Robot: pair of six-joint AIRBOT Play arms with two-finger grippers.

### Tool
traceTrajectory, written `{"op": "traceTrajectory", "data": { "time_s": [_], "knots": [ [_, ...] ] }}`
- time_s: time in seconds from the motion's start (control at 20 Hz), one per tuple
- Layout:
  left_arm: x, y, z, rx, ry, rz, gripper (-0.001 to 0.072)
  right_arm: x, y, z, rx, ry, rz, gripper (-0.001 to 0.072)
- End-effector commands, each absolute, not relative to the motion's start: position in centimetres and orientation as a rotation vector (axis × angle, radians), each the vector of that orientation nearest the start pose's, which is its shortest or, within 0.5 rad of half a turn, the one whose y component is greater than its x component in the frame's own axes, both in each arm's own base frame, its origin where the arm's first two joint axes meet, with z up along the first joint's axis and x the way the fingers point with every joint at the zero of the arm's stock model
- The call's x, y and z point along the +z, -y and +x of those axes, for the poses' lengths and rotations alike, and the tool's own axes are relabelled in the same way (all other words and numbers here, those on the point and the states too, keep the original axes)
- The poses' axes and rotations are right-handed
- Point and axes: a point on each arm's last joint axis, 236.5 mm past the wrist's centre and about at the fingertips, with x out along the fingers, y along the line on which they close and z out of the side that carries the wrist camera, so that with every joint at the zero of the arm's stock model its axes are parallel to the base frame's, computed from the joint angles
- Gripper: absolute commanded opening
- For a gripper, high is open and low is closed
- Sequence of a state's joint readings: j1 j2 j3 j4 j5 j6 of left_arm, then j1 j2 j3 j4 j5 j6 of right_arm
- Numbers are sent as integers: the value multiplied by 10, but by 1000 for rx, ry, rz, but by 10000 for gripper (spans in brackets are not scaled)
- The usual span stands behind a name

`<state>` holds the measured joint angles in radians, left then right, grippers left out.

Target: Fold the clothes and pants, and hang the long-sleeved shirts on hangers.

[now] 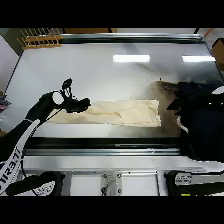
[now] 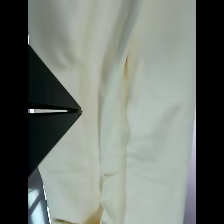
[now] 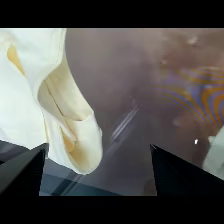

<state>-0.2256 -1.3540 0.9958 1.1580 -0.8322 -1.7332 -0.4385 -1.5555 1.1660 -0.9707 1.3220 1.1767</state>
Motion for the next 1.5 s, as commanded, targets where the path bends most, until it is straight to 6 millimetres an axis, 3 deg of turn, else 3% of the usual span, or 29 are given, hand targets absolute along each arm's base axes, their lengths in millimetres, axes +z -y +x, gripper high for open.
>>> {"op": "traceTrajectory", "data": {
  "time_s": [0.0,0.1,0.2,0.4,0.6,0.65,0.7,0.75,0.8,0.85,0.95,1.05,1.2,1.3,1.45],
  "knots": [
    [-18,178,379,-259,-1198,-408,6,-82,3,360,331,-1388,734,710],
    [-19,190,374,-283,-1204,-390,6,-106,-6,352,315,-1402,750,710],
    [-20,194,375,-291,-1195,-385,6,-116,-26,350,366,-1409,767,710],
    [-17,192,380,-283,-1176,-401,6,-112,-69,371,455,-1349,820,710],
    [-18,193,379,-287,-1178,-398,6,-113,-96,393,438,-1287,804,705],
    [-17,195,379,-291,-1177,-395,6,-113,-101,394,444,-1286,789,622],
    [-17,196,379,-292,-1175,-395,6,-112,-104,395,452,-1286,779,381],
    [-17,197,379,-294,-1173,-395,6,-112,-106,395,457,-1286,775,201],
    [-17,200,378,-302,-1171,-387,6,-110,-106,395,463,-1287,769,78],
    [-17,200,379,-300,-1166,-385,6,-108,-103,395,472,-1293,749,13],
    [-26,206,377,-305,-1191,-383,6,-100,-87,392,444,-1345,682,13],
    [-48,217,371,-311,-1241,-362,5,-82,-59,386,403,-1423,551,13],
    [-71,249,374,-351,-1291,-315,6,-35,-21,384,330,-1510,322,13],
    [-77,278,385,-394,-1287,-288,6,4,-17,392,318,-1491,265,13],
    [-85,324,395,-464,-1285,-246,6,54,-33,404,331,-1449,232,13]
  ]
}}
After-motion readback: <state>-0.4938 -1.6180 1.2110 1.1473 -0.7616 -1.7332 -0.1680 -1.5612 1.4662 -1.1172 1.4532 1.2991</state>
